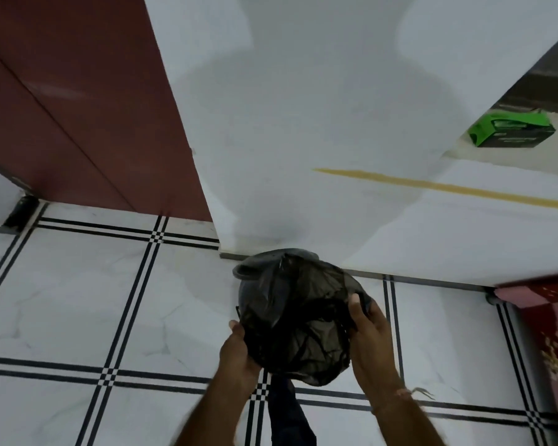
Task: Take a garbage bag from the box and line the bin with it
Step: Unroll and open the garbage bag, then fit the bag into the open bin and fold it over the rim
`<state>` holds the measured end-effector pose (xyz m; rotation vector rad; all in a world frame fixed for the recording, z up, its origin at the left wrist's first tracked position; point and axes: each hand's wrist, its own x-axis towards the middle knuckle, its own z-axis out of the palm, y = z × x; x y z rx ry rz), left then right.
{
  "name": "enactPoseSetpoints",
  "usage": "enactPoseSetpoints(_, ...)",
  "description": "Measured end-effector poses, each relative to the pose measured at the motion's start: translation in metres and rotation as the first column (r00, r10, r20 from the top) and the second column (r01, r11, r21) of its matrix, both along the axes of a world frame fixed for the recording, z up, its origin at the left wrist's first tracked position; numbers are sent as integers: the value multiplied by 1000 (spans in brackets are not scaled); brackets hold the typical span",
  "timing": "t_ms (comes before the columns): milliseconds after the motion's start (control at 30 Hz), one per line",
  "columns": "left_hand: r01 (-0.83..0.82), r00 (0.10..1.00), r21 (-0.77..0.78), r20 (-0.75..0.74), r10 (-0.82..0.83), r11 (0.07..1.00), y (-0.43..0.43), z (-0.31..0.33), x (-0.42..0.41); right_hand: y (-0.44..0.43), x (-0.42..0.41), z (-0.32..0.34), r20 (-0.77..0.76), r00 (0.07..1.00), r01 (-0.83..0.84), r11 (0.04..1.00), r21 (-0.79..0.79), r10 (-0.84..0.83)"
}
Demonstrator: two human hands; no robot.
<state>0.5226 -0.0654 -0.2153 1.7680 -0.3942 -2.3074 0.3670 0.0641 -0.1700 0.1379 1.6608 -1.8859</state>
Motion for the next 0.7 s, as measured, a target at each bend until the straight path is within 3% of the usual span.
enactPoseSetpoints(300,-127,990,75,-46,130,989,-18,-192,-47,-19,-49,-165,-27,999,37,994,98,-35)
enactPoseSetpoints(500,-134,986,143,-79,146,981,-20,-265,-95,-13,-54,-248,-59,997,59,983,173,-50)
enactPoseSetpoints(600,-125,990,67,-52,129,990,-39,-303,-79,-9,-47,-292,71,995,-85,955,283,68)
enactPoseSetpoints(700,-96,991,-38,-99,92,995,-69,-341,-41,-13,-58,-323,119,993,-58,954,294,24)
